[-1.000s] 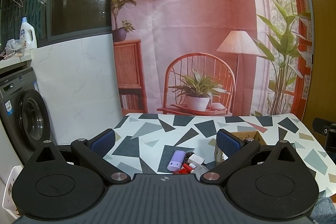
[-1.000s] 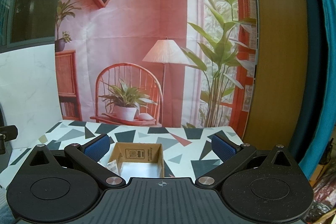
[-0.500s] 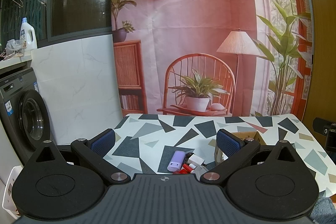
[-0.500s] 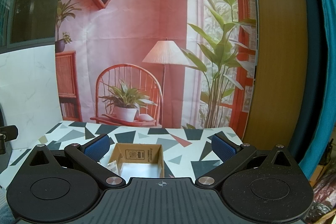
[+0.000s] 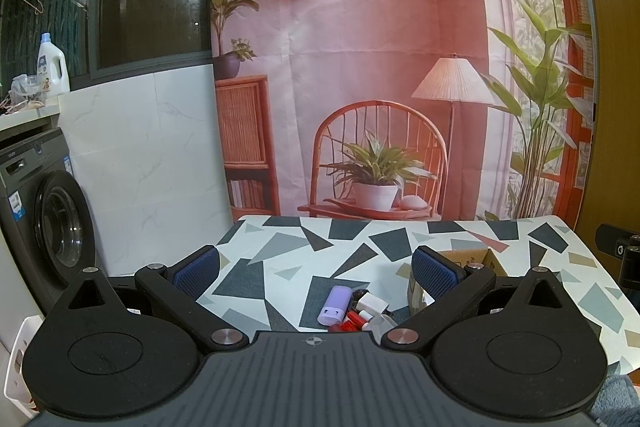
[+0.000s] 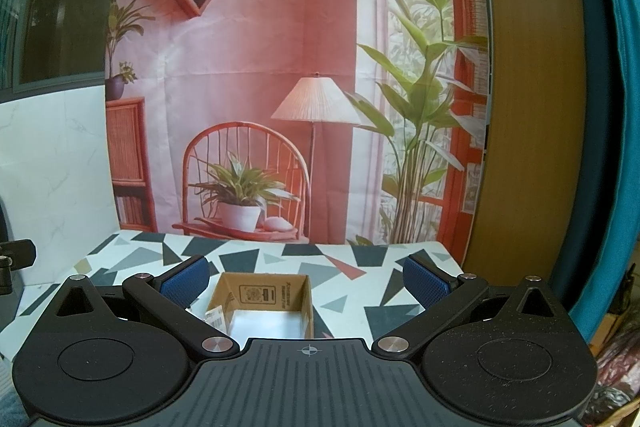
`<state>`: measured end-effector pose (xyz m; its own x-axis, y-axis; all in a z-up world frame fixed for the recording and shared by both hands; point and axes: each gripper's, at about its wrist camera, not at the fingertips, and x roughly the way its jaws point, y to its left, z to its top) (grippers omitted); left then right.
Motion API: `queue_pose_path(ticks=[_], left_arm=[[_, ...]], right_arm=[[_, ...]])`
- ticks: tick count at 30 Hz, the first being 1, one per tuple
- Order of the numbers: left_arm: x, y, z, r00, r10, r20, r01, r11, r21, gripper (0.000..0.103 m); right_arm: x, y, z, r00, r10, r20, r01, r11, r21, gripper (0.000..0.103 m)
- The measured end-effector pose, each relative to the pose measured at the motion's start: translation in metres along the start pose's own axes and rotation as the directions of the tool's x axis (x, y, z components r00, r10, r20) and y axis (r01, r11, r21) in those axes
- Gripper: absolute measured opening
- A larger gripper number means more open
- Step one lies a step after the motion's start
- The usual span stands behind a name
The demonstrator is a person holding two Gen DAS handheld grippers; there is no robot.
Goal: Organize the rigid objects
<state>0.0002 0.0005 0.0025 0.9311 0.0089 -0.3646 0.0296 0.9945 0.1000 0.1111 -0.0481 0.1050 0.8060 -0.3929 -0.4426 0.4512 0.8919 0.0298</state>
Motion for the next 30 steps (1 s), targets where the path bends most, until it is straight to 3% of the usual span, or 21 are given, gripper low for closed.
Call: queue_pose_path(ticks=[19, 30], left_arm=[[0.024, 0.005, 0.004, 0.998, 0.026, -0.056, -0.027, 1.000, -0.009, 0.103], [0.085, 0.007, 0.001, 0.986, 0.072, -0.153, -0.072, 0.997, 0.006, 0.103]], right_arm=[[0.009, -0.005, 0.002, 0.999, 0.047, 0.000, -0.047, 0.998, 0.040, 0.103], [0.069, -0.006, 0.004, 0.996, 0.055, -0.070, -0.052, 0.998, 0.047, 0.103]])
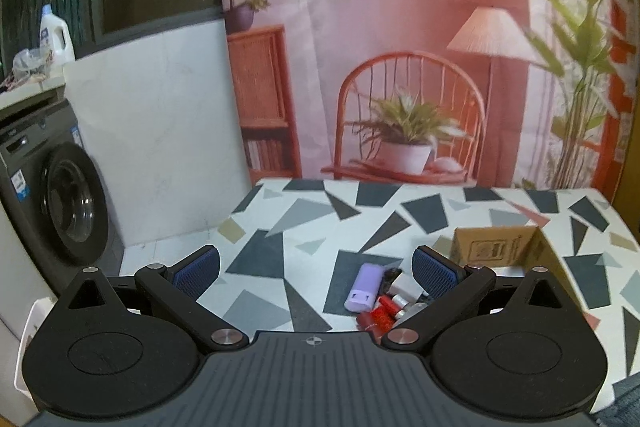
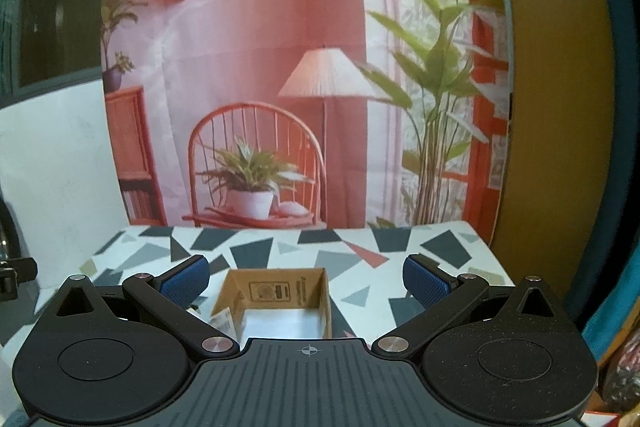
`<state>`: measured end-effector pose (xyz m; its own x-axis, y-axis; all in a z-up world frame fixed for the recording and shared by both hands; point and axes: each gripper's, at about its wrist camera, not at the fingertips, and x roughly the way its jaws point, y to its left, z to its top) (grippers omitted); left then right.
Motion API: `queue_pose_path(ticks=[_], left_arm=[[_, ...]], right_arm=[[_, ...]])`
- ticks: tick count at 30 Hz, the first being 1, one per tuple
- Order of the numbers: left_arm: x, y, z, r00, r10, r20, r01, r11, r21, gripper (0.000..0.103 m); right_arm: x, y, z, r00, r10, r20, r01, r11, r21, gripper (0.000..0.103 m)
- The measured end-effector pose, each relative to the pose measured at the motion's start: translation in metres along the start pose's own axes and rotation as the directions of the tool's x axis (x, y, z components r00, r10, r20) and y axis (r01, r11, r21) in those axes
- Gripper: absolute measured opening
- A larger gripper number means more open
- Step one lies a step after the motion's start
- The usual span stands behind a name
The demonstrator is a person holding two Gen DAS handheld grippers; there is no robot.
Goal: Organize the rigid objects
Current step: 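Move left tool toward the item pile while right tool moves over the cardboard box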
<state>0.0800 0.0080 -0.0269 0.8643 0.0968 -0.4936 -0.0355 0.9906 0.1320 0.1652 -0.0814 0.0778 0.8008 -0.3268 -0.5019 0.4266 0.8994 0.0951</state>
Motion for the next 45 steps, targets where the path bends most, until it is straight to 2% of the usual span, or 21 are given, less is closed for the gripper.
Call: queue_pose_path(ticks=[7, 11, 15, 18, 24, 29, 32, 35, 37, 43, 45], left_arm=[[0.051, -0.003, 0.003, 0.998, 0.002, -0.064, -0.002, 1.000, -0.012, 0.103], [0.081, -0.008, 0.000, 0.996, -0.003, -0.095, 0.003, 1.000, 0.003, 0.103], [0.111, -0.010, -0.005, 0.987, 0.001, -0.161, -0.001, 1.000, -0.003, 0.103], [0.131, -0.012, -0.011, 0.979, -0.004, -0.205, 0.006, 1.000, 0.006, 0.103], [0.164, -0.006, -0.022, 0.956, -0.058, -0.288, 0.041, 0.997, -0.065, 0.103], [0.185, -0.008, -0.030, 0.930, -0.052, -0.363, 0.032, 0.998, -0.061, 0.103], [0.196, -0.001, -0.034, 0.913, -0.130, -0.386, 0.082, 0.987, -0.138, 0.103], [0.202, 0.004, -0.040, 0.918, -0.143, -0.371, 0.069, 0.976, -0.207, 0.103], [0.208, 0.002, -0.042, 0.919, -0.122, -0.374, 0.054, 0.980, -0.189, 0.103], [0.224, 0.001, -0.049, 0.890, -0.115, -0.441, 0.044, 0.985, -0.167, 0.103], [0.226, 0.000, -0.051, 0.885, -0.105, -0.453, 0.042, 0.988, -0.148, 0.103]], right_arm=[[0.056, 0.003, -0.005, 0.994, -0.007, -0.113, 0.003, 1.000, -0.027, 0.103], [0.097, 0.007, -0.014, 0.979, -0.039, -0.200, 0.023, 0.996, -0.082, 0.103], [0.137, 0.009, -0.027, 0.962, -0.093, -0.258, 0.063, 0.990, -0.123, 0.103], [0.164, 0.004, -0.036, 0.943, -0.099, -0.317, 0.067, 0.991, -0.112, 0.103], [0.200, 0.004, -0.053, 0.905, -0.100, -0.413, 0.055, 0.991, -0.118, 0.103], [0.221, 0.002, -0.063, 0.872, -0.093, -0.481, 0.045, 0.993, -0.110, 0.103], [0.233, 0.000, -0.070, 0.845, -0.077, -0.529, 0.029, 0.995, -0.099, 0.103], [0.242, 0.000, -0.077, 0.824, -0.077, -0.562, 0.022, 0.994, -0.105, 0.103], [0.247, -0.001, -0.080, 0.810, -0.079, -0.581, 0.020, 0.994, -0.108, 0.103], [0.258, 0.000, -0.088, 0.758, -0.079, -0.648, 0.011, 0.994, -0.107, 0.103], [0.260, 0.001, -0.090, 0.745, -0.081, -0.662, 0.005, 0.993, -0.116, 0.103]])
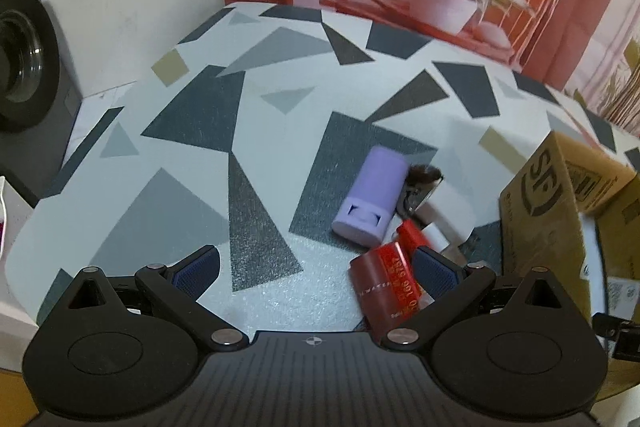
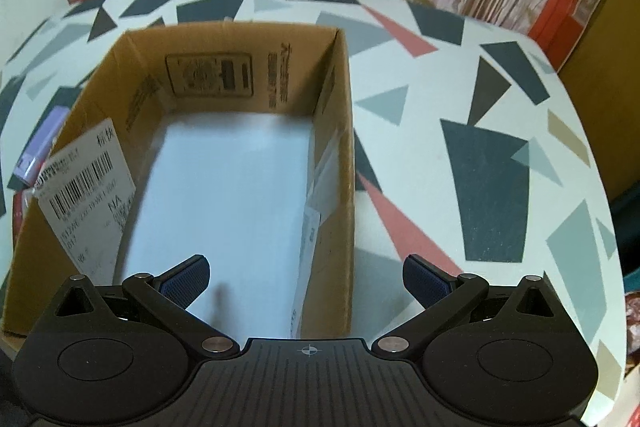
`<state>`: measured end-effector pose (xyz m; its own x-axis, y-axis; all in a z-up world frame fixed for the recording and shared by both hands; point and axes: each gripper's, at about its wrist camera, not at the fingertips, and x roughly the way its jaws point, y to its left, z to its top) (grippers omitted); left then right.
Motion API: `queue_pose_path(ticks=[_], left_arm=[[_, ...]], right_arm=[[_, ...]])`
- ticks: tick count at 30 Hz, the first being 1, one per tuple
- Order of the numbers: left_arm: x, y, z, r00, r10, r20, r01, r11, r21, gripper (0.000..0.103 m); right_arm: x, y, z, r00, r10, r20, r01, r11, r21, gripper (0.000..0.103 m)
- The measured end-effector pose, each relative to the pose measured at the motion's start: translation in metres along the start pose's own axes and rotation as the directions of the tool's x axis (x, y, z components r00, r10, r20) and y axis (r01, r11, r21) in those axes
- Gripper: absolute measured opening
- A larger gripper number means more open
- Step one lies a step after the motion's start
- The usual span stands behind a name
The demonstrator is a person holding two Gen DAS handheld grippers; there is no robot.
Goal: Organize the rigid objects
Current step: 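Move left tool toward the item pile while right tool moves over the cardboard box, then lower the open left tool onto the clear plastic earphone case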
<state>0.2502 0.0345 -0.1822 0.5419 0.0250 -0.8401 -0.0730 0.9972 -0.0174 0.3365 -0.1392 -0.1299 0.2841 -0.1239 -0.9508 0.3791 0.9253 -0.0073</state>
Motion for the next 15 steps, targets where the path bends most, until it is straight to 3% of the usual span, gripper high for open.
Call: queue_pose_path(ticks=[6, 15], left_arm=[[0.003, -0.009, -0.002, 0.993, 0.113, 0.014, -0.114, 0.991, 0.070, 0.103], [0.005, -0.004, -0.003, 0.994, 0.108, -0.007, -0.107, 0.992, 0.060, 0.103]], right_arm=[[0.002, 0.006, 0.001, 0.999, 0.009, -0.045, -0.011, 0.999, -0.041, 0.103], [0.011, 0.009, -0.001, 0.995, -0.002, -0.098, -0.003, 0.999, -0.044, 0.103]])
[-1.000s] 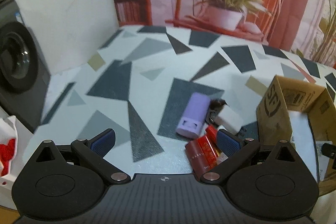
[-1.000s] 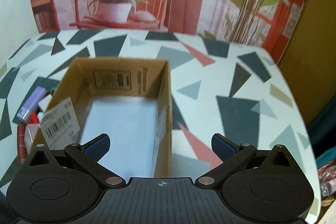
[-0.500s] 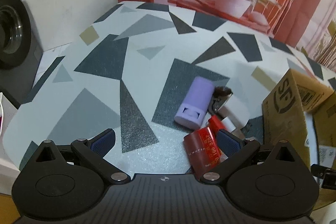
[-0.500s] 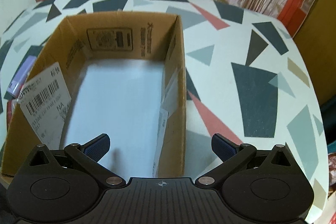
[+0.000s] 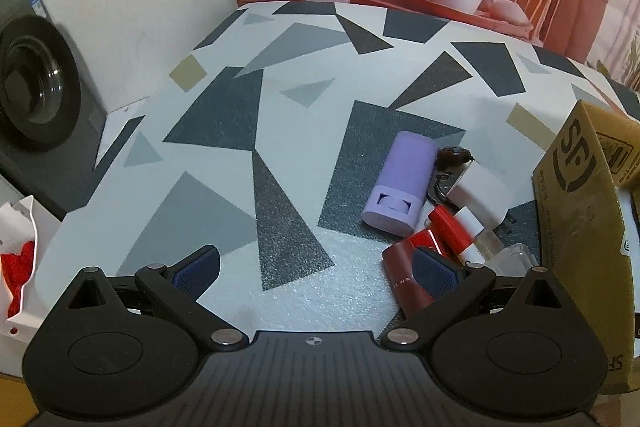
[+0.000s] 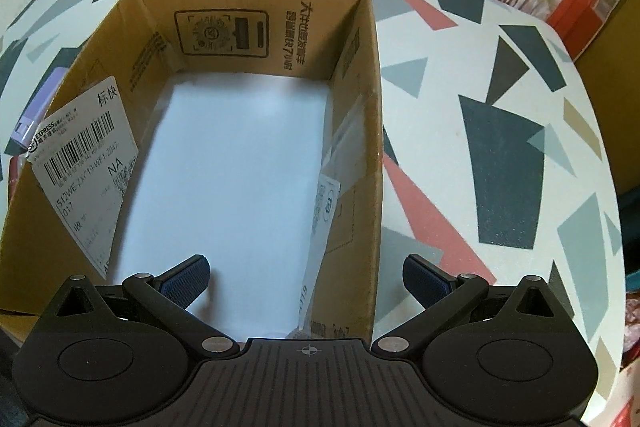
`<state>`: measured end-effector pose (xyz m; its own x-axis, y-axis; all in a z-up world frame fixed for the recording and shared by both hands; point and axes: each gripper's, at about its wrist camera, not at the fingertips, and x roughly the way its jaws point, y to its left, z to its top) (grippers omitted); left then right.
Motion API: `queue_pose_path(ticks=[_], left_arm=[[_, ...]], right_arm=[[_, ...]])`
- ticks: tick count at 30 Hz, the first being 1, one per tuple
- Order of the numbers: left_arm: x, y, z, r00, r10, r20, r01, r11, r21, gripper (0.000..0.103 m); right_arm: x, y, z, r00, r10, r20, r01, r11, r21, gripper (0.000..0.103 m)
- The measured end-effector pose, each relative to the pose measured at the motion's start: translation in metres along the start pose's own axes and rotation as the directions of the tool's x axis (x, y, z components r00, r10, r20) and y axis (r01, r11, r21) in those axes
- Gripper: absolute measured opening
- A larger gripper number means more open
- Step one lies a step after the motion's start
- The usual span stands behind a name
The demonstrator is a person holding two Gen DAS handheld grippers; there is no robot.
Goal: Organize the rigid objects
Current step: 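Lower the open left tool onto the clear plastic earphone case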
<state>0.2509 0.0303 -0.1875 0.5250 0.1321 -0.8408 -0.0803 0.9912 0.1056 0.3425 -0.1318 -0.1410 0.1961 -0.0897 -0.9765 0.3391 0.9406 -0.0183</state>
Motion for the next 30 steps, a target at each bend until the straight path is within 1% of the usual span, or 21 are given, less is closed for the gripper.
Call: queue_pose_path(ticks=[3, 7, 9, 15, 23, 26, 28, 29, 30], left_arm=[[-0.005, -0.003, -0.002, 1.000, 0.010, 0.027, -0.010, 1.000, 0.017, 0.103], [-0.007, -0.005, -0.003, 0.999, -0.011, 0.038, 0.010, 1.000, 0.023, 0.103], [-0.006, -0.004, -0.003, 0.999, -0.021, 0.034, 0.021, 1.000, 0.014, 0.103], [-0.004, 0.002, -0.004, 0.999, -0.049, 0.017, 0.049, 0.998, -0.030, 0.103], [-0.007, 0.005, -0.003, 0.996, -0.081, 0.040, 0.084, 0.995, -0.063, 0.103], [-0.009, 0.004, -0.002, 0.995, -0.091, 0.050, 0.094, 0.994, -0.058, 0.103], [-0.010, 0.003, -0.002, 0.993, -0.102, 0.055, 0.105, 0.993, -0.056, 0.103], [-0.010, 0.003, -0.002, 0.993, -0.108, 0.058, 0.111, 0.992, -0.055, 0.102], [-0.010, 0.004, -0.002, 0.992, -0.112, 0.061, 0.115, 0.992, -0.053, 0.101]], right_arm=[[0.002, 0.001, 0.000, 1.000, -0.005, -0.012, 0.005, 1.000, -0.009, 0.103], [0.008, 0.004, 0.000, 0.999, -0.013, -0.044, 0.012, 1.000, -0.018, 0.103], [0.010, 0.005, 0.000, 0.998, -0.026, -0.054, 0.024, 0.999, -0.029, 0.103], [0.012, 0.001, -0.001, 0.998, -0.019, -0.053, 0.018, 1.000, -0.021, 0.103], [0.011, 0.004, -0.002, 0.999, -0.022, -0.049, 0.020, 0.999, -0.036, 0.102], [0.007, 0.006, -0.002, 0.999, -0.022, -0.033, 0.020, 0.999, -0.048, 0.091], [0.003, 0.007, -0.003, 1.000, -0.021, -0.019, 0.020, 0.998, -0.053, 0.079], [0.001, 0.007, -0.002, 1.000, -0.023, -0.013, 0.023, 0.998, -0.053, 0.076], [0.000, 0.007, -0.002, 1.000, -0.022, -0.009, 0.022, 0.998, -0.052, 0.070]])
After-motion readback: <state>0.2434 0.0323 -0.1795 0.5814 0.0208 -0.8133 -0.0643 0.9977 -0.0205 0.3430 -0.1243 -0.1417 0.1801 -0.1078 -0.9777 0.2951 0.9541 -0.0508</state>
